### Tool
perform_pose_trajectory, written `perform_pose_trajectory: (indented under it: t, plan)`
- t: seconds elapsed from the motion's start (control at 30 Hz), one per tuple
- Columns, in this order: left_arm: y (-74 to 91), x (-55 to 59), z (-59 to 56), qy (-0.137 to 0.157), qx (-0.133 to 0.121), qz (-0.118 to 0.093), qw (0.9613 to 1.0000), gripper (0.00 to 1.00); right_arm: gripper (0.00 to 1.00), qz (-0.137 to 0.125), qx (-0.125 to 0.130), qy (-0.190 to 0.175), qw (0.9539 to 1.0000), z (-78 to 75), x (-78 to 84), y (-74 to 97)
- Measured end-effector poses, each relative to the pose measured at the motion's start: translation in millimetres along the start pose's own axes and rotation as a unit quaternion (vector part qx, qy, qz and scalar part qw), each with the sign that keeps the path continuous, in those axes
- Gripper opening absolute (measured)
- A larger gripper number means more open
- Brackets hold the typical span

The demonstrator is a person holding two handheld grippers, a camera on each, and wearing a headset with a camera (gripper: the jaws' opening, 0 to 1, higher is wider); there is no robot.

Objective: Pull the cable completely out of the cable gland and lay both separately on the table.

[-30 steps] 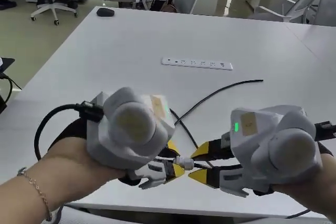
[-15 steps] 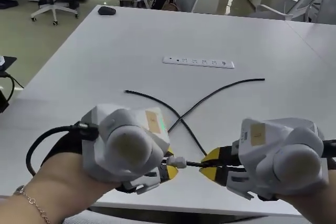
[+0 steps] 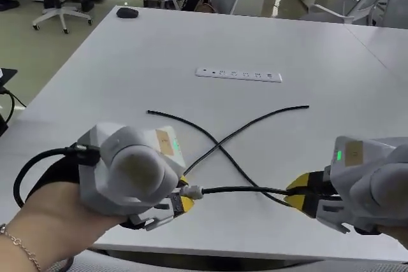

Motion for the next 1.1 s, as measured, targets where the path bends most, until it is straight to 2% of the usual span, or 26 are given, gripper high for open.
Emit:
perform_pose_trajectory:
  t: [0.07, 0.33, 0.4, 0.5, 0.6, 0.7, 0.73, 0.83, 0.9, 0.97, 1.1]
  plan:
    - [0.5, 1.1, 0.1, 0.002, -0.001, 0.001, 1.0000, 0.17, 0.04, 0.012, 0.009, -0.009, 0.9999, -2.4, 5.7, 1.6]
    - [-0.5, 4.6, 0.2, 0.009, -0.005, 0.001, 0.9999, 0.17, 0.05, 0.062, 0.015, -0.027, 0.9976, -3.3, 30.9, 0.0]
    - [-1.1, 5.4, -0.5, 0.011, -0.005, 0.002, 0.9999, 0.17, 0.05, 0.079, 0.019, -0.033, 0.9962, -6.2, 40.1, 1.2]
    - [-2.9, 5.0, -5.2, 0.003, -0.004, 0.006, 1.0000, 0.17, 0.06, 0.112, 0.033, -0.061, 0.9913, -12.1, 56.4, 3.3]
    - [-4.1, 1.8, -7.9, 0.000, -0.004, 0.004, 1.0000, 0.17, 0.07, 0.124, 0.030, -0.063, 0.9898, -9.5, 57.2, 0.5]
    - [-4.9, 0.9, -6.6, -0.004, -0.012, 0.008, 0.9999, 0.17, 0.15, 0.138, 0.032, -0.056, 0.9883, -6.6, 53.6, -1.8]
    - [-5.0, 0.6, -6.4, -0.001, -0.013, 0.008, 0.9999, 0.17, 0.17, 0.137, 0.026, -0.053, 0.9887, -3.4, 49.6, -3.0]
    - [-5.9, -4.5, -11.9, 0.019, -0.002, -0.003, 0.9998, 0.17, 0.17, 0.108, -0.001, -0.040, 0.9934, 8.4, 27.6, -9.4]
    - [-7.5, -8.0, -14.8, 0.009, -0.004, -0.006, 0.9999, 0.17, 0.17, 0.092, -0.016, -0.018, 0.9955, 15.9, 11.4, -13.8]
    - [-11.9, -7.7, -18.5, 0.006, -0.003, 0.000, 1.0000, 0.17, 0.18, 0.069, -0.036, 0.001, 0.9970, 26.0, -9.6, -18.9]
    - [-14.5, -9.4, -25.7, 0.004, 0.006, -0.001, 1.0000, 0.17, 0.18, 0.010, -0.052, 0.005, 0.9986, 38.3, -49.5, -23.5]
Point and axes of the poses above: the centre of the closed fingertips' face, and the gripper's own axes: y roughly backward along the fingers, z roughly to its left, x roughly out of its underside, the point moved 4 cm from there along y, roughly backward along the fingers, and after that the axes turned 11 degrees about y, right-handed, at the moved point
